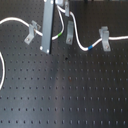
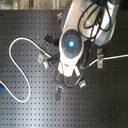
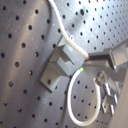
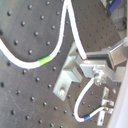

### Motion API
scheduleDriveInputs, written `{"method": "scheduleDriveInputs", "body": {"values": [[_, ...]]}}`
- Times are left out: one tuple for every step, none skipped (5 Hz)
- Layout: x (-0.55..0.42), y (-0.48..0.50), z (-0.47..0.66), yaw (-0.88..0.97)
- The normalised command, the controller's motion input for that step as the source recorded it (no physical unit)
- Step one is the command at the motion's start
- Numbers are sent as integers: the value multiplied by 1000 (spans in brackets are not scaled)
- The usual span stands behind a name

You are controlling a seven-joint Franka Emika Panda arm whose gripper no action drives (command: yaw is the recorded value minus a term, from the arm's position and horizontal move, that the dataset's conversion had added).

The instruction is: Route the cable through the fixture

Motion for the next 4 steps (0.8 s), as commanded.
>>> {"method": "scheduleDriveInputs", "body": {"values": [[-73, -205, 167, -97], [-162, 55, 212, -77], [-201, 112, 248, -60], [-186, 179, 220, -6]]}}
